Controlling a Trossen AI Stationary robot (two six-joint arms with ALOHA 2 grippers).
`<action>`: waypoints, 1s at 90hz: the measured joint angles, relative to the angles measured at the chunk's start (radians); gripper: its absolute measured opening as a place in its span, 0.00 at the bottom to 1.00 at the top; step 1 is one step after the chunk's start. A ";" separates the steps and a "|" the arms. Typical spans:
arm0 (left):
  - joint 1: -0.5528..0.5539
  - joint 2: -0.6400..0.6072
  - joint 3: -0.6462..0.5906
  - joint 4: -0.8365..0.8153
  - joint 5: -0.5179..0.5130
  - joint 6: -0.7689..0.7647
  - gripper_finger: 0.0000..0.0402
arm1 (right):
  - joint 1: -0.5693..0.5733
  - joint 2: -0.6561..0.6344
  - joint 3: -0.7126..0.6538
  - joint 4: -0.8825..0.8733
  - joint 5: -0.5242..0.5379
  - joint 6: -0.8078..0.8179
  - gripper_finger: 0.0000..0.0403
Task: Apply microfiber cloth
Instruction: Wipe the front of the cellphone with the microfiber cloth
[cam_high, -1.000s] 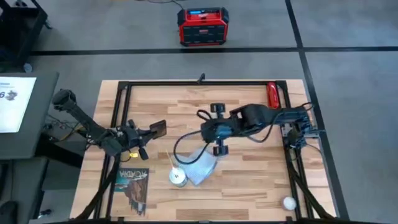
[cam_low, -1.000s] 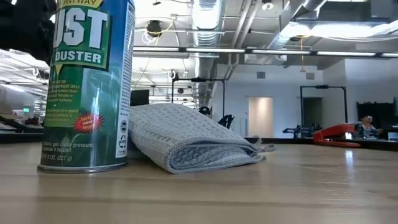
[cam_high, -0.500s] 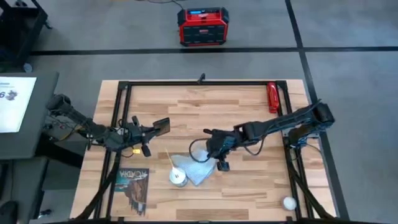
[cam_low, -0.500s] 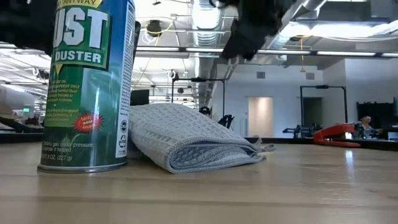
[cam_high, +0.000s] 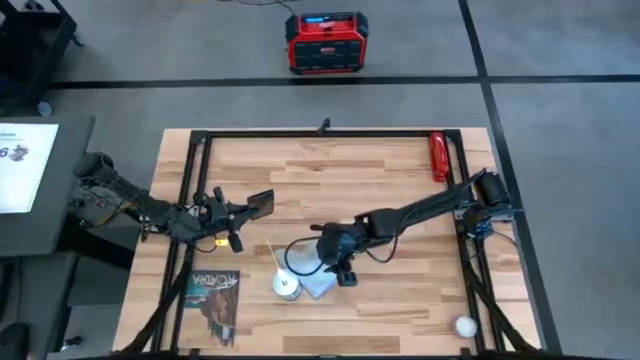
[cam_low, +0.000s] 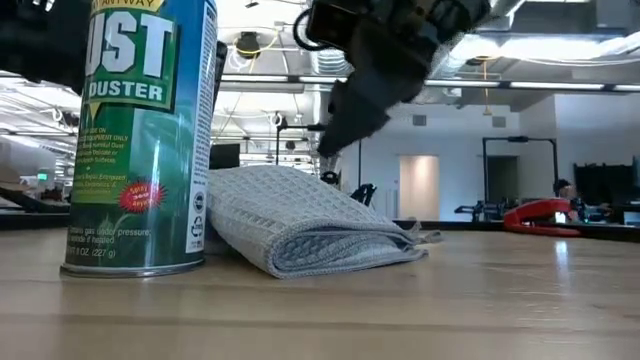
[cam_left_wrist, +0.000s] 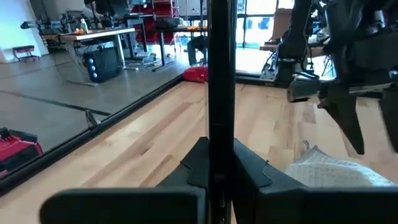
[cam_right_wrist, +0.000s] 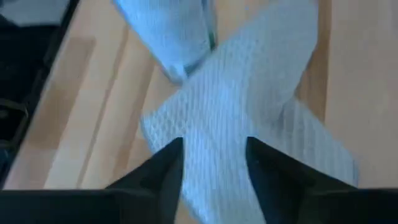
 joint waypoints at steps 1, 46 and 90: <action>0.000 0.000 0.000 0.000 0.000 0.000 0.02 | 0.000 0.000 0.001 0.000 0.004 0.000 0.47; 0.042 0.000 0.000 -0.005 0.028 -0.010 0.02 | -0.004 0.085 0.008 0.062 0.087 0.032 0.65; 0.075 0.000 0.000 -0.013 0.029 -0.106 0.02 | -0.018 0.178 0.020 0.144 0.277 0.038 0.04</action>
